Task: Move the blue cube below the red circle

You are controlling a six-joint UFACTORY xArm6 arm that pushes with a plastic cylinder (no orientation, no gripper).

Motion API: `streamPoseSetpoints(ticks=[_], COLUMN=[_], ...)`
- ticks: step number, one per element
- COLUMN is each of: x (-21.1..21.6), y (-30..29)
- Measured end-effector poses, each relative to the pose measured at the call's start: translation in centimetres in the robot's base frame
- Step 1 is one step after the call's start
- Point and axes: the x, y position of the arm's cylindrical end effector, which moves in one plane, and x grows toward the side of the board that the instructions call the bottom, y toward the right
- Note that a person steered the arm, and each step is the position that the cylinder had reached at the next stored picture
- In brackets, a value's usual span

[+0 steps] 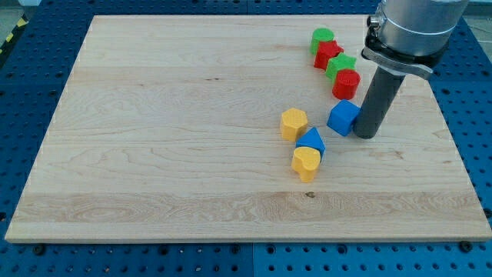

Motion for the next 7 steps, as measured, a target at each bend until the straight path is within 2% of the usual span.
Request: streamPoseSetpoints(ticks=[2, 4, 7], x=[-0.2, -2.9, -2.5], y=[1.3, 0.9, 1.3])
